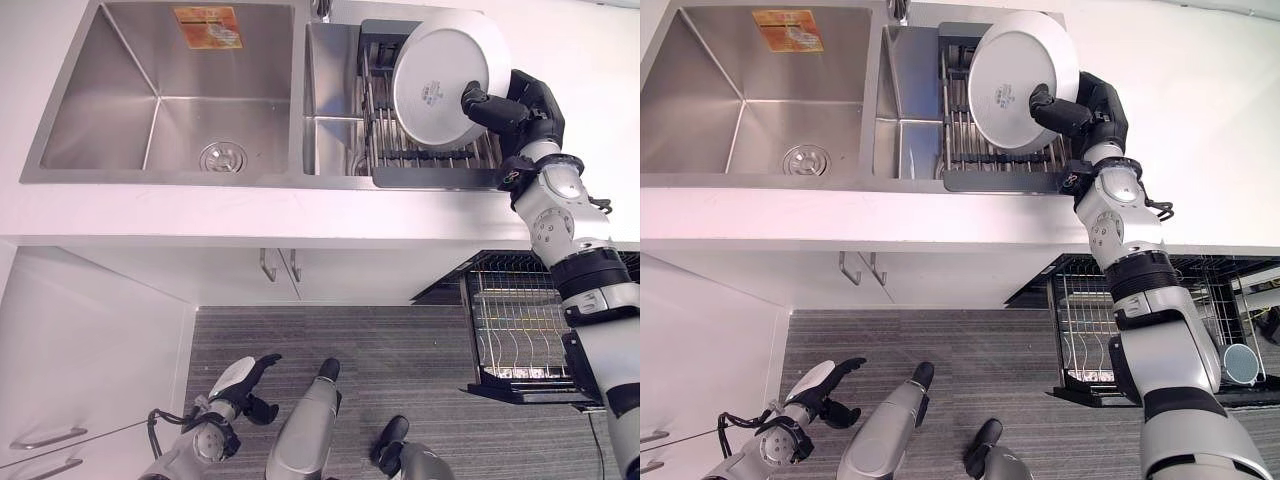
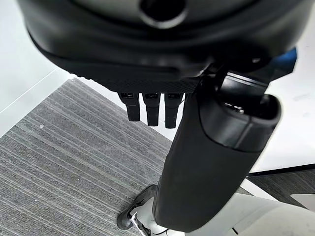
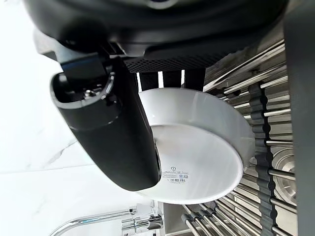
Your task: Place the dishes in the dishwasher.
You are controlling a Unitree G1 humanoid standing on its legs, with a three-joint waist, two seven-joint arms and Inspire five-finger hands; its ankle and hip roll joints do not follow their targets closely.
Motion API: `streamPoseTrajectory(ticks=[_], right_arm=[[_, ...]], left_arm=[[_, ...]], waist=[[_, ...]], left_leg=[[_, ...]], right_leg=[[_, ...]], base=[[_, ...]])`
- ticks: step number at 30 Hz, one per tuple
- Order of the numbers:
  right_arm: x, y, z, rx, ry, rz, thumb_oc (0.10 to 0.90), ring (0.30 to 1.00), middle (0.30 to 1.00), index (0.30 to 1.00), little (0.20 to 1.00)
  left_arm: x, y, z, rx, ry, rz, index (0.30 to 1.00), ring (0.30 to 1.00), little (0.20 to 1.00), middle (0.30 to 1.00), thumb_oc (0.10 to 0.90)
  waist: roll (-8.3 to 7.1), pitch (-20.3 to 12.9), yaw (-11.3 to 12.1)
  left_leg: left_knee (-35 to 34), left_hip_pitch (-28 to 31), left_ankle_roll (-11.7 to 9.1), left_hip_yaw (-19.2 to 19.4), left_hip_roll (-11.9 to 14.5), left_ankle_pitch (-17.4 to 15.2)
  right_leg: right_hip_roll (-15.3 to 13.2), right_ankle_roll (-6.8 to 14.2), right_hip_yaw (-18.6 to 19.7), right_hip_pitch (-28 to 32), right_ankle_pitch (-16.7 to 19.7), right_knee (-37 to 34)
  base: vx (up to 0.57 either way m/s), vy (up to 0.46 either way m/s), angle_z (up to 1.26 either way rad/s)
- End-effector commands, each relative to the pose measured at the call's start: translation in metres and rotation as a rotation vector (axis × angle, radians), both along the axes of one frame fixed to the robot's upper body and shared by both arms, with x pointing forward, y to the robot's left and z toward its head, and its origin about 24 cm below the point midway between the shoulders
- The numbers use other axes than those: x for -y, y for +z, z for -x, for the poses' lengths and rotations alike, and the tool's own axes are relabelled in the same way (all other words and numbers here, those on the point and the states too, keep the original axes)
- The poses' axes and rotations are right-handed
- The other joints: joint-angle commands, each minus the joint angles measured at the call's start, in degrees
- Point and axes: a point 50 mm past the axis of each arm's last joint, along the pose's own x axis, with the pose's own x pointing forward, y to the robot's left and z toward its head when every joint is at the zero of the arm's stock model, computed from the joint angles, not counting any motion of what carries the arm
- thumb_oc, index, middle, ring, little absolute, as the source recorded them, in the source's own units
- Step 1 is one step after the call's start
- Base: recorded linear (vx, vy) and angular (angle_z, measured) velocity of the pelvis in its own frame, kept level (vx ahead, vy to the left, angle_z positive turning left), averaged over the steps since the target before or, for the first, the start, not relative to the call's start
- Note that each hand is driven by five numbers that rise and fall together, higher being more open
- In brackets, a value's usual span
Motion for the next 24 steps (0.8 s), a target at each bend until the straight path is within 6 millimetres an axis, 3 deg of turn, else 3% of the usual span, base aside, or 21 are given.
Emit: streamPoseTrajectory(ticks=[1, 9, 17, 24], right_arm=[[0.007, 0.075, 0.023, 0.386, -0.071, -0.014, 0.400, 0.300, 0.300, 0.300, 0.300], [-0.007, 0.073, 0.036, 0.521, 0.048, -0.295, 0.400, 0.300, 0.300, 0.300, 0.300], [-0.028, 0.086, 0.062, 0.702, 0.169, -0.543, 0.400, 0.300, 0.300, 0.300, 0.300], [-0.030, 0.101, 0.087, 0.834, 0.259, -0.611, 0.400, 0.300, 0.300, 0.300, 0.300]], left_arm=[[-0.002, 0.000, 0.013, 0.019, -0.055, -0.025, 0.900, 0.900, 0.900, 0.900, 0.800], [-0.001, -0.008, 0.019, -0.007, -0.042, -0.029, 0.900, 0.900, 0.900, 0.900, 0.800], [0.011, -0.025, 0.036, -0.078, -0.046, -0.027, 0.900, 0.900, 0.900, 0.900, 0.800], [0.010, -0.033, 0.042, -0.119, -0.037, -0.030, 0.900, 0.900, 0.900, 0.900, 0.800]], waist=[[-0.22, -5.40, -0.10], [-0.34, -7.14, -1.21], [-1.02, -11.58, -3.15], [-2.04, -13.95, -6.10]], left_leg=[[-5.54, 3.77, -1.81, 1.16, 2.20, -3.51], [-5.54, 5.07, -1.86, 2.30, 3.00, -4.15], [-5.54, 7.46, -2.64, 4.62, 4.56, -5.16], [-5.54, 9.06, -2.94, 6.60, 5.73, -6.05]], right_leg=[[-0.81, 1.13, 5.11, 0.59, -5.36, 5.02], [-0.49, 1.03, 5.82, 0.93, -5.63, 5.02], [-0.17, 1.06, 6.40, 1.40, -5.88, 5.02], [0.75, 1.20, 8.44, 0.51, -5.32, 5.02]], base=[[0.00, 0.000, 0.00], [-0.04, -0.015, -0.07], [-0.06, -0.006, -0.17], [-0.08, -0.019, -0.14]])
